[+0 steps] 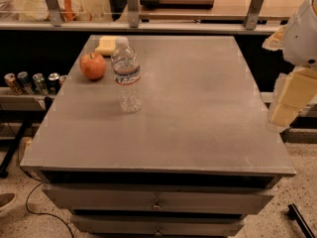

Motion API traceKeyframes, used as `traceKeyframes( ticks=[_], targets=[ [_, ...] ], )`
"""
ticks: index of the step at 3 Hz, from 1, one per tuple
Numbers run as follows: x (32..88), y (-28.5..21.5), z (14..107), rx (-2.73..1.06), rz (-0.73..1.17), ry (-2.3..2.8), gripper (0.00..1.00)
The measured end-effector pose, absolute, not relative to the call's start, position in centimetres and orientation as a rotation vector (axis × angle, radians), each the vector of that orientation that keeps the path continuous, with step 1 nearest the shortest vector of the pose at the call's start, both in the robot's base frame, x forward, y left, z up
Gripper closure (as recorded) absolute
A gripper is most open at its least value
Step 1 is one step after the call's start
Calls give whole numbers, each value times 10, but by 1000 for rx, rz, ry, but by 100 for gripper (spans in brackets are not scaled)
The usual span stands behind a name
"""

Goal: Pick apple

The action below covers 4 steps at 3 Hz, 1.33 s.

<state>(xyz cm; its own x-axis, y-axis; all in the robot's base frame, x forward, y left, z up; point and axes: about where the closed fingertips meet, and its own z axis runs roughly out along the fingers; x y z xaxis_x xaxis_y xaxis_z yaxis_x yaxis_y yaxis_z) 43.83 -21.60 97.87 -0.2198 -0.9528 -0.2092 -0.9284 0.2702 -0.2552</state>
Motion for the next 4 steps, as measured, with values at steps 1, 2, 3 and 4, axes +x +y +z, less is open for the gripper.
traceKeyframes(
  ticks=[1, 2, 3, 4],
  targets=[
    [438, -216, 980, -1719, -111, 2223, 0],
    [439, -213, 981, -1721, -138, 2227, 0],
    [442, -211, 980, -1709, -194, 2261, 0],
    [446, -207, 976, -1689, -240, 2317, 0]
  ],
)
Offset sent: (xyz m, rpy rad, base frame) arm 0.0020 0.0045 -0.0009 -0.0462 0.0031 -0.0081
